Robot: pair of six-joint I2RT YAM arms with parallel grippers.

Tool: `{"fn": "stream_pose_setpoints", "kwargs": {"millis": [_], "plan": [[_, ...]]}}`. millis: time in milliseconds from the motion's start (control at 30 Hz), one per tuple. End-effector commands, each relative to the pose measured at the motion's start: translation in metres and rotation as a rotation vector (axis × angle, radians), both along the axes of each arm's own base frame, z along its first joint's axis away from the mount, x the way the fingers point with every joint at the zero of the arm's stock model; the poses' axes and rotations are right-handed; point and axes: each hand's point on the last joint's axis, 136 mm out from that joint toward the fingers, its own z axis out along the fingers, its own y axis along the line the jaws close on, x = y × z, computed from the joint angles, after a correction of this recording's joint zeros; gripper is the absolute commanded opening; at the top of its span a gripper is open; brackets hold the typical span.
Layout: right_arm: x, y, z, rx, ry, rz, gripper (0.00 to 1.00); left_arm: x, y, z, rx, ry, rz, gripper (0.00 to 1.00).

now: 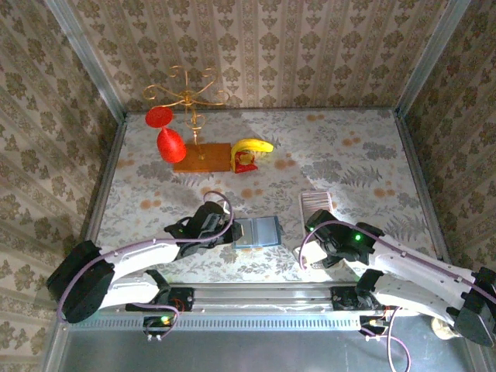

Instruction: Put the credit cards into the card holder

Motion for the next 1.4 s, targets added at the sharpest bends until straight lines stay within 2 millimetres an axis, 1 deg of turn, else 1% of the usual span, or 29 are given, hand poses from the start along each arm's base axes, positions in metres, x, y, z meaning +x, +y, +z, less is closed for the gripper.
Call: {"fn": "stream_pose_setpoints", "kwargs": {"millis": [0,233,367,500,633,700,800,1000,1067,1267,1367], "plan": [[0.001,-0.004,-0.008,-0.035,-0.002,0.006,0.85,0.003,-0.011,0.009,-0.035,-0.01,-0.016,0.13],[0.007,-0.004,-0.016,-0.056,-0.02,0.015,0.9,0.003,-0.011,0.003,-0.017,0.0,-0.014,0.11],[0.014,-0.003,-0.015,-0.067,-0.047,0.009,0.89,0.001,-0.006,-0.004,0.001,0.01,-0.005,0.11],[0.017,-0.005,-0.013,-0.077,-0.064,0.009,0.86,-0.001,-0.003,-0.013,0.016,0.023,-0.001,0.1],[0.018,-0.006,-0.01,-0.085,-0.067,0.007,0.8,-0.003,-0.001,-0.02,0.028,0.035,-0.001,0.09],[0.018,-0.007,-0.008,-0.088,-0.069,0.01,0.76,-0.005,0.0,-0.023,0.031,0.039,0.0,0.09],[0.017,-0.009,-0.005,-0.087,-0.07,0.009,0.72,-0.006,0.002,-0.025,0.034,0.043,0.002,0.09],[0.011,-0.012,-0.002,-0.09,-0.052,0.013,0.58,-0.008,0.004,-0.03,0.045,0.047,0.005,0.08],[0.011,-0.011,-0.001,-0.082,-0.053,0.009,0.57,-0.008,0.004,-0.03,0.048,0.047,0.005,0.08],[0.008,-0.01,0.001,-0.069,-0.04,0.011,0.46,-0.009,0.007,-0.033,0.063,0.05,0.007,0.07],[0.008,-0.009,0.004,-0.059,-0.045,0.01,0.43,-0.009,0.009,-0.036,0.068,0.055,0.015,0.07]]}}
